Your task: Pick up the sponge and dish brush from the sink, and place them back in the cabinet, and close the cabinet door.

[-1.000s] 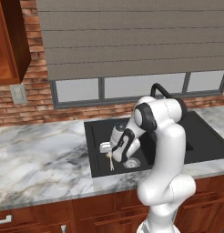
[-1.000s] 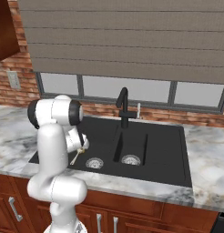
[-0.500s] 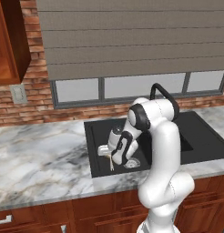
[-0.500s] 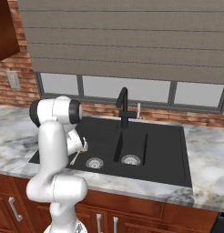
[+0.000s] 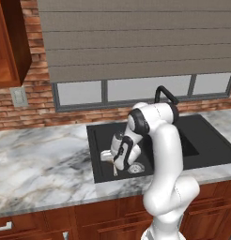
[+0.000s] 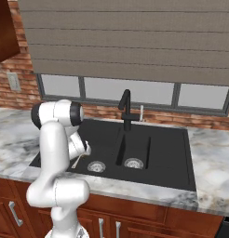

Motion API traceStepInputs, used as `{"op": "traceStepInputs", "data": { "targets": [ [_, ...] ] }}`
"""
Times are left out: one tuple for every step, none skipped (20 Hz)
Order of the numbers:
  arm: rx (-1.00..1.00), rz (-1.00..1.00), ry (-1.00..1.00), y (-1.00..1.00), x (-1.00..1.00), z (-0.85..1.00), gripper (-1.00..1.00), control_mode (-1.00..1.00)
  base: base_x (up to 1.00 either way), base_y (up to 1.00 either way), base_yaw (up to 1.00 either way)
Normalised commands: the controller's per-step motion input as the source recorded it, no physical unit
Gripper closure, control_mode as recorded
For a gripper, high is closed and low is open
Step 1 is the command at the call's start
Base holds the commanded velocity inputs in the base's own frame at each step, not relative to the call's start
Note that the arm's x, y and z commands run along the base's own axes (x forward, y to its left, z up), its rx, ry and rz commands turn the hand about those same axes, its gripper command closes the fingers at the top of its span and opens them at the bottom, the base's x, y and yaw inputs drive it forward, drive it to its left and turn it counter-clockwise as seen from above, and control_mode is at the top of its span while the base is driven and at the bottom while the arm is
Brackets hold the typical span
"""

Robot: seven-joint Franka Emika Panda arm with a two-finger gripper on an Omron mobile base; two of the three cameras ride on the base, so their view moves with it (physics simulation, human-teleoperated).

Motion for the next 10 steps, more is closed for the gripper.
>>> {"op": "traceStepInputs", "data": {
  "targets": [
    [0.00, 0.00, 0.00, 0.00, 0.16, -0.26, -1.00, -1.00, 0.00, 0.00, 0.00],
    [0.00, 0.00, 0.00, 0.00, 0.15, -0.29, -1.00, -1.00, 0.00, 0.00, 0.00],
    [0.00, 0.00, 0.00, 0.00, 0.14, -0.30, -1.00, -1.00, 0.00, 0.00, 0.00],
    [0.00, 0.00, 0.00, 0.00, 0.14, -0.30, -1.00, -1.00, 0.00, 0.00, 0.00],
    [0.00, 0.00, 0.00, 0.00, 0.14, -0.29, -1.00, -1.00, 0.00, 0.00, 0.00],
    [0.00, 0.00, 0.00, 0.00, 0.14, -0.26, -1.00, -1.00, 0.00, 0.00, 0.00],
    [0.00, 0.00, 0.00, 0.00, 0.14, -0.25, -1.00, -1.00, 0.00, 0.00, 0.00],
    [0.00, 0.00, 0.00, 0.00, 0.16, -0.24, -1.00, -1.00, 0.00, 0.00, 0.00],
    [0.00, 0.00, 0.00, 0.00, 0.14, -0.24, -1.00, -1.00, 0.00, 0.00, 0.00],
    [0.00, 0.00, 0.00, 0.00, 0.16, -0.21, -1.00, -1.00, 0.00, 0.00, 0.00]
  ]
}}
